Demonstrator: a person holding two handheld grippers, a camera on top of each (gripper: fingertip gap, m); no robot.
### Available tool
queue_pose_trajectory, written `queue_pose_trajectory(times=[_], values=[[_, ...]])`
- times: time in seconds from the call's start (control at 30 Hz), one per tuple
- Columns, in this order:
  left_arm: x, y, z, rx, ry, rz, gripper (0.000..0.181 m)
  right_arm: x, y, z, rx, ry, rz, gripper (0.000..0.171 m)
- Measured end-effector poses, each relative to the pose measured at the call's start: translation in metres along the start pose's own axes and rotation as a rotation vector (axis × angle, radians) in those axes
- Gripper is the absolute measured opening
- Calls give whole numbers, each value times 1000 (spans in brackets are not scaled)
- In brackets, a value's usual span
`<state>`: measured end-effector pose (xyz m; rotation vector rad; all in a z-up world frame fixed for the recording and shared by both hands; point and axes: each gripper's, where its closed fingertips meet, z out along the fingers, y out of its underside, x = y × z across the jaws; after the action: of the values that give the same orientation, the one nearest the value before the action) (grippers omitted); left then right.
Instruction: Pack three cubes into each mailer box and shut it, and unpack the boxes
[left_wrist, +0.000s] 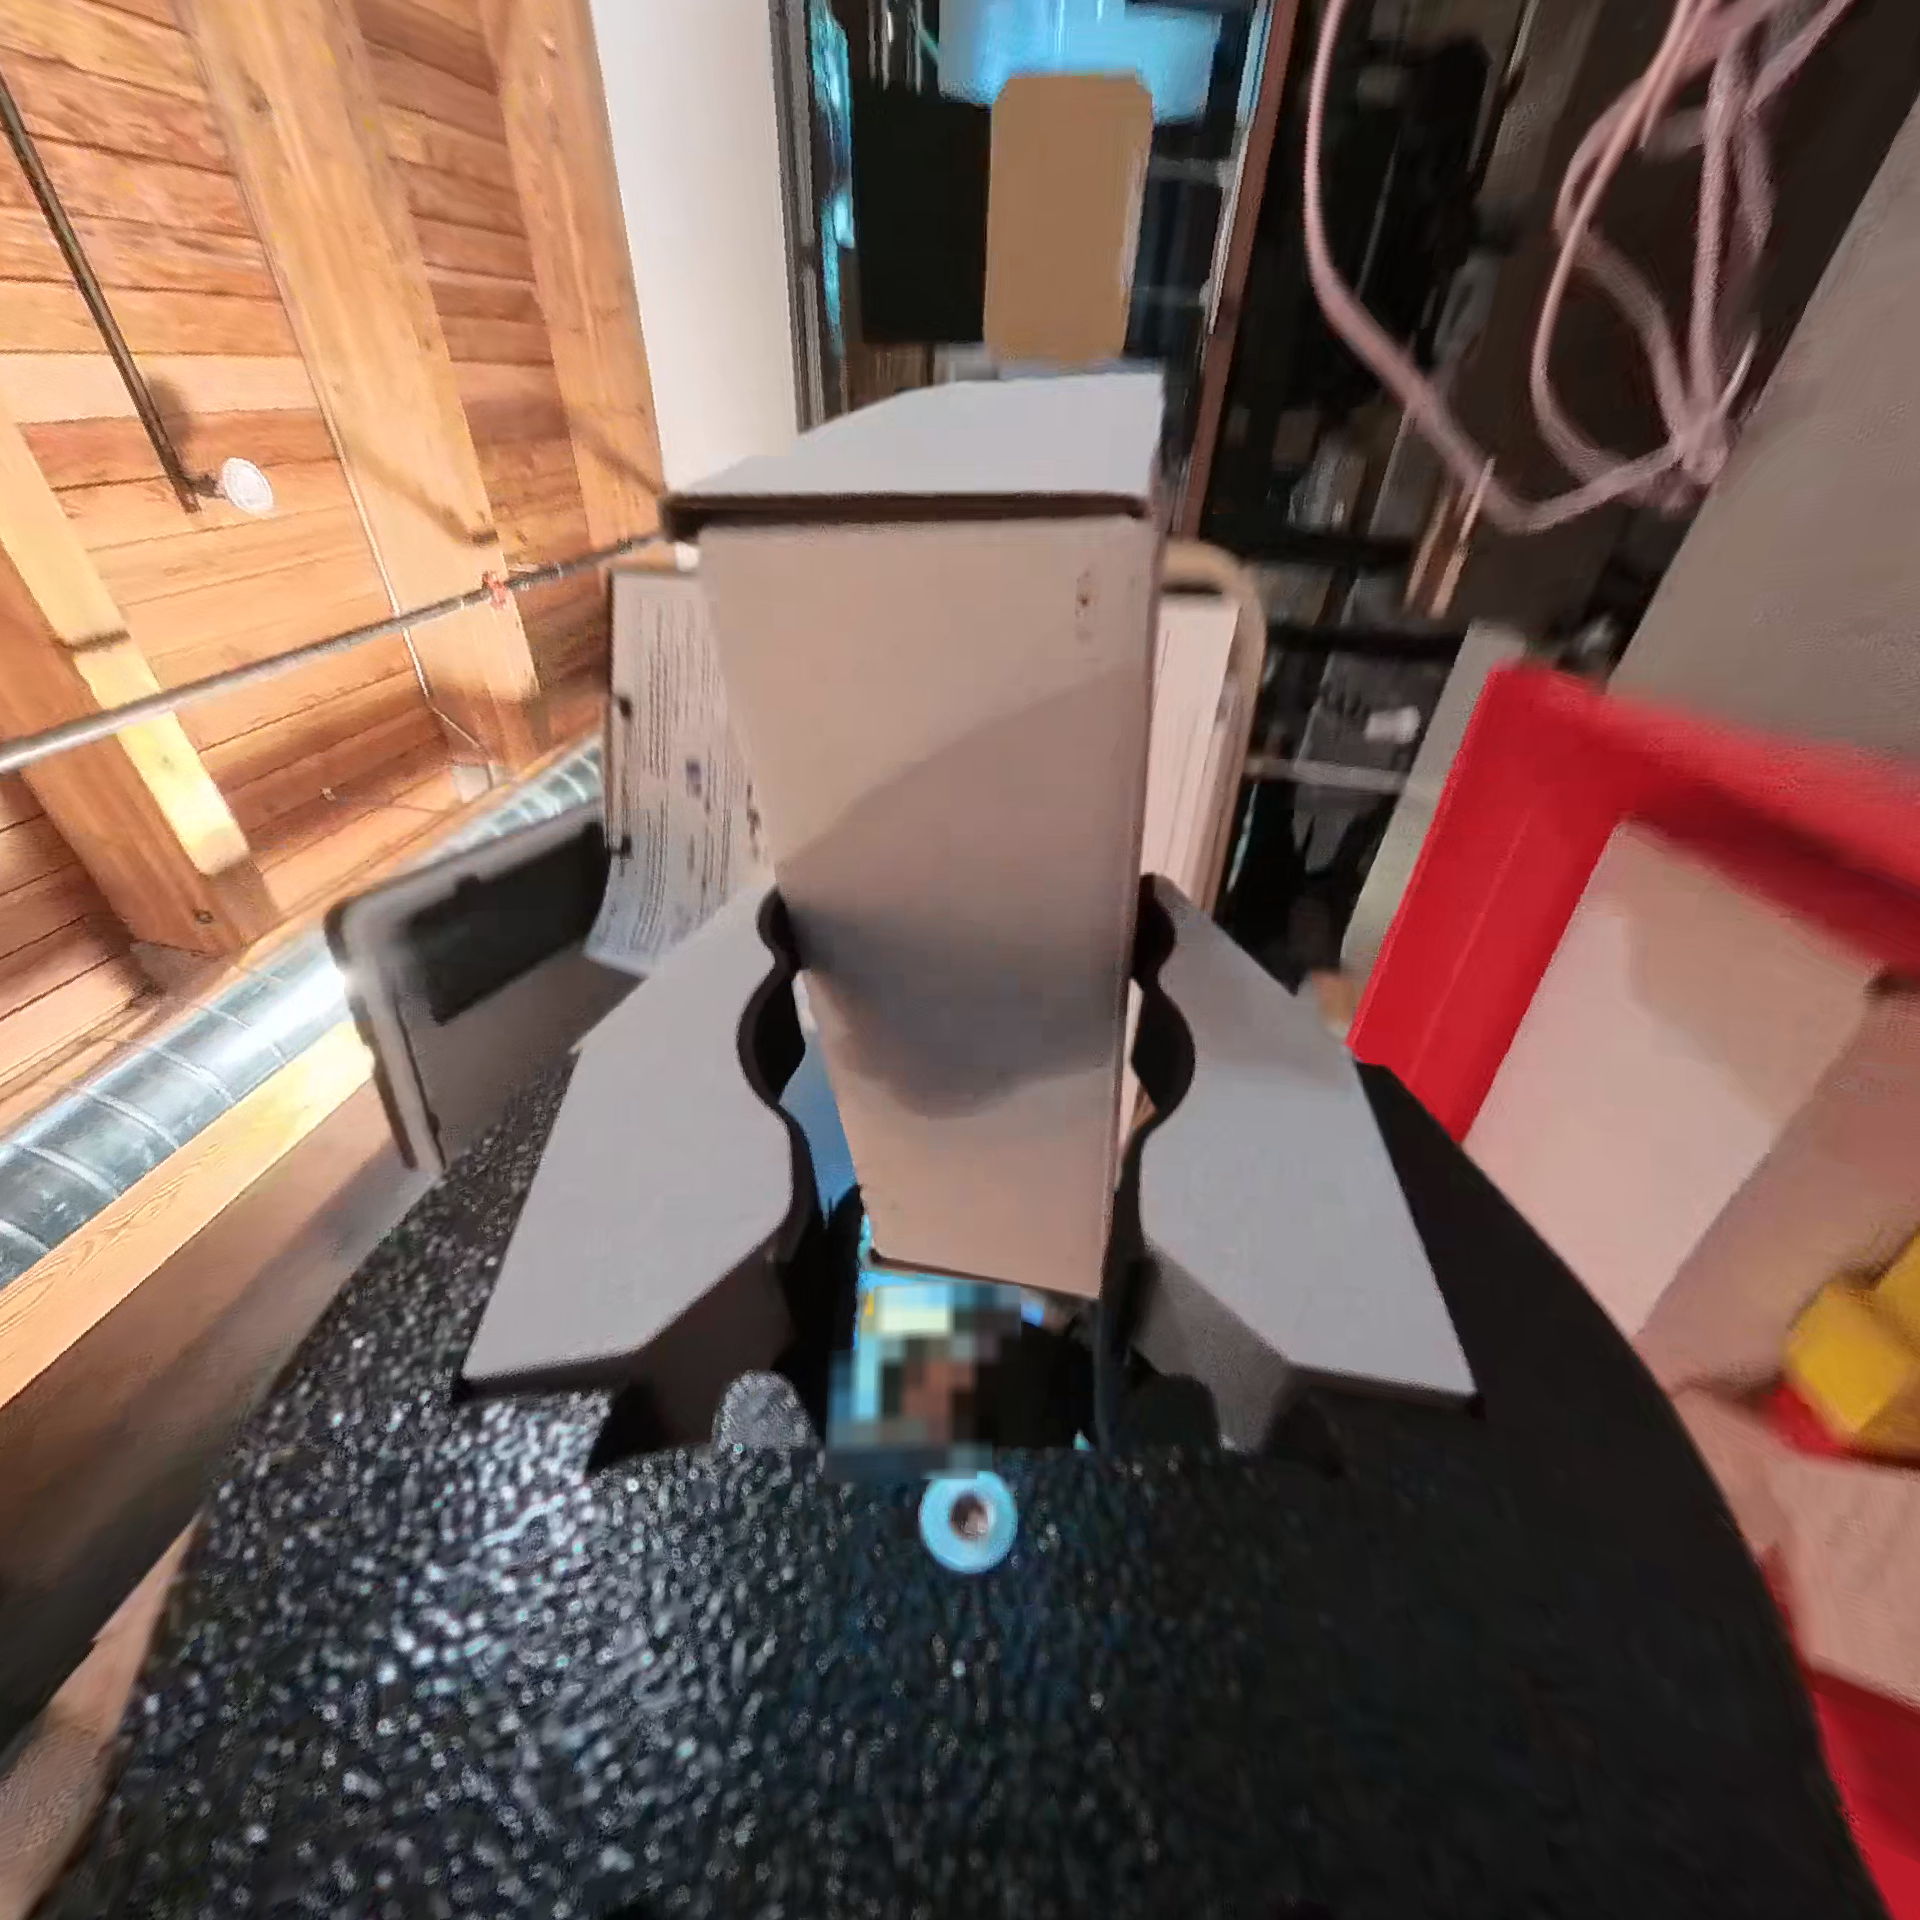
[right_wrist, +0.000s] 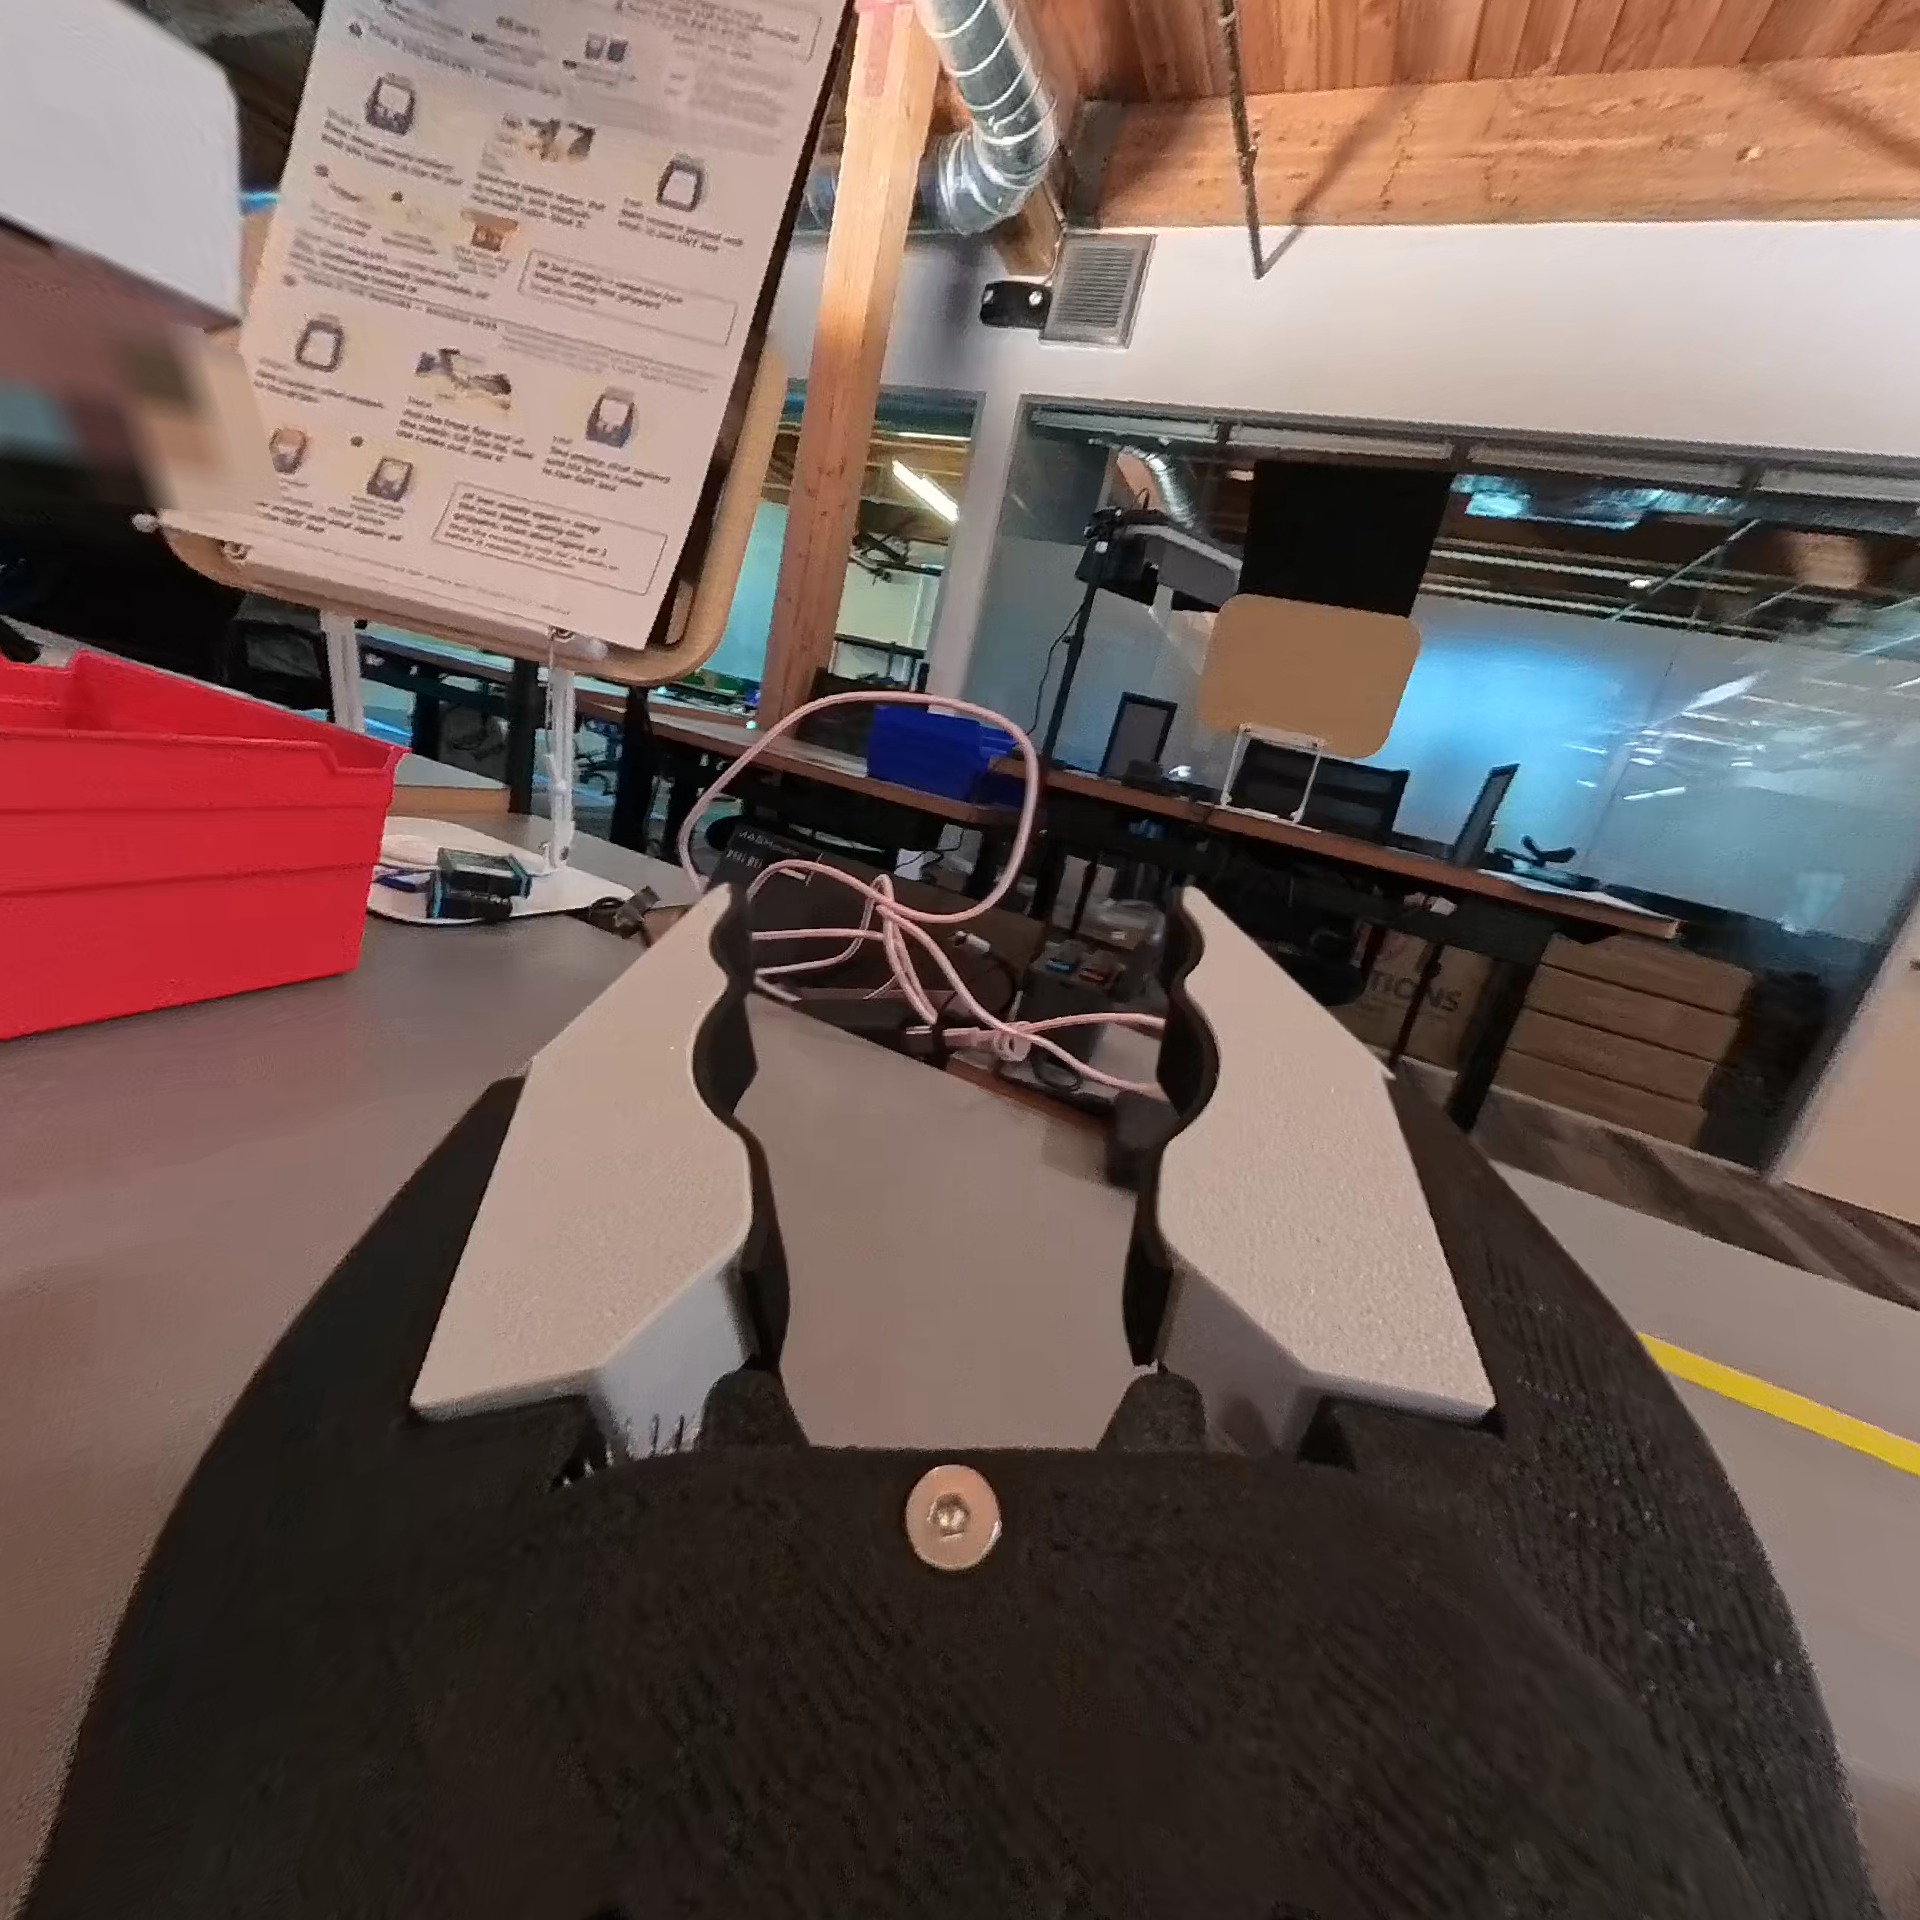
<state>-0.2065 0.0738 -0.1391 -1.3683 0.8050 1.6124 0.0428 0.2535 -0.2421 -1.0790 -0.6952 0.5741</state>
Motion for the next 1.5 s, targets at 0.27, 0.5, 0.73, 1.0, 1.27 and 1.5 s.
queue_pose_trajectory(times=[0.27,0.5,0.73,1.0,1.27,1.5], values=[[51,-162,-33,176,147,-103,63,56,0,-21,-6,151,-18,72],[134,-230,-33,129,268,-19,63,77,-2,-56,-30,83,-217,69],[178,-264,-24,84,328,65,64,90,-7,-75,-15,75,-199,66],[202,-290,-36,91,398,74,63,80,-3,-71,-29,55,-248,64],[210,-315,-52,162,499,-79,90,89,-4,-74,-35,86,-232,62],[195,-307,-93,364,676,-324,115,67,-16,-77,-18,11,-327,62]])
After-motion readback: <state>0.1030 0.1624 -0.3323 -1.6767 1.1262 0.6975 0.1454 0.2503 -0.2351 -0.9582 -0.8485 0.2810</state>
